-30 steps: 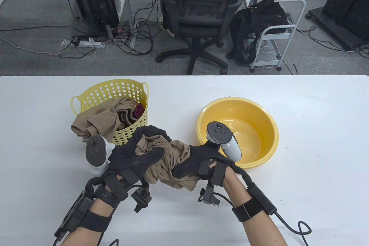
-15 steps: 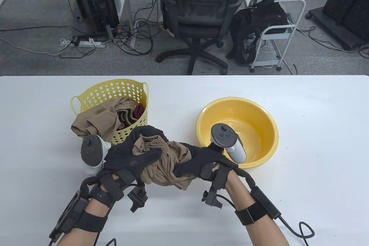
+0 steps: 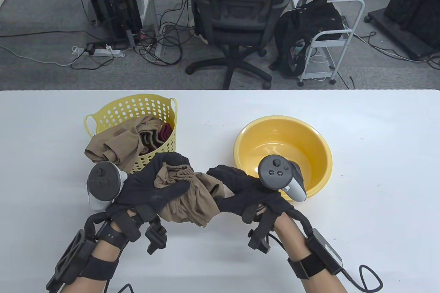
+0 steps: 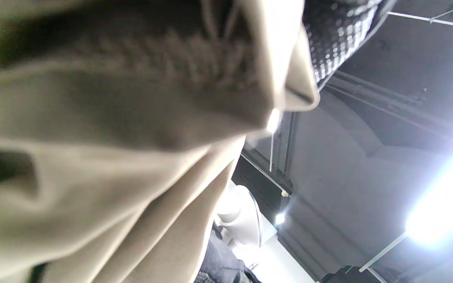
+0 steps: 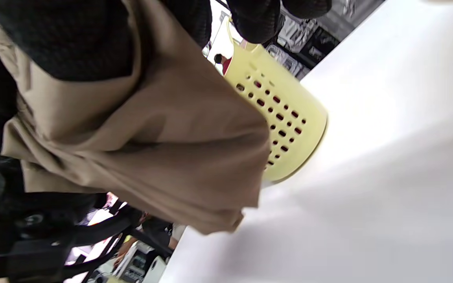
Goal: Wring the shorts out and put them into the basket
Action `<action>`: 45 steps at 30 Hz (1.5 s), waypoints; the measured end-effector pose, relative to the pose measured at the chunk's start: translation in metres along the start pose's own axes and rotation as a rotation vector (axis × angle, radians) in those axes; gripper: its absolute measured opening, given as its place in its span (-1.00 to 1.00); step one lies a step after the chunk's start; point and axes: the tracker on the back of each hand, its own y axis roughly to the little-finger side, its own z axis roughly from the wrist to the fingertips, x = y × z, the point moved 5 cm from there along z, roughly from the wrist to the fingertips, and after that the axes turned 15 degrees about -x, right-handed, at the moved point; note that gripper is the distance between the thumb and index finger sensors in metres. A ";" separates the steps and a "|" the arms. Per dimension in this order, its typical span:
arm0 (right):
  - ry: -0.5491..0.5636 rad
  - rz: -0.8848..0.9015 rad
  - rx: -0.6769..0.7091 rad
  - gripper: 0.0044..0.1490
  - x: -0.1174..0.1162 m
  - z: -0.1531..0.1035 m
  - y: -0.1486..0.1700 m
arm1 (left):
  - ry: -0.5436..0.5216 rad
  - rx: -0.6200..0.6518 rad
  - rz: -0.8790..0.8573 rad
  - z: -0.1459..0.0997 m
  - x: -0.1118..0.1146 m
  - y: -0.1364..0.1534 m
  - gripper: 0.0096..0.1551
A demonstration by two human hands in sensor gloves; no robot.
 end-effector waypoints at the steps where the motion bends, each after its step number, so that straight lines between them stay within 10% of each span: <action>1: 0.027 -0.022 0.004 0.03 0.003 -0.002 0.000 | 0.001 -0.003 0.009 -0.001 -0.001 0.000 -0.26; 25: 0.275 -0.532 -0.056 0.25 -0.014 -0.032 0.025 | -0.140 -0.096 0.229 -0.012 -0.050 -0.009 -0.23; 45: 0.335 -0.628 -0.046 0.25 -0.024 -0.043 0.029 | -0.224 -0.168 0.517 0.021 -0.109 -0.025 -0.13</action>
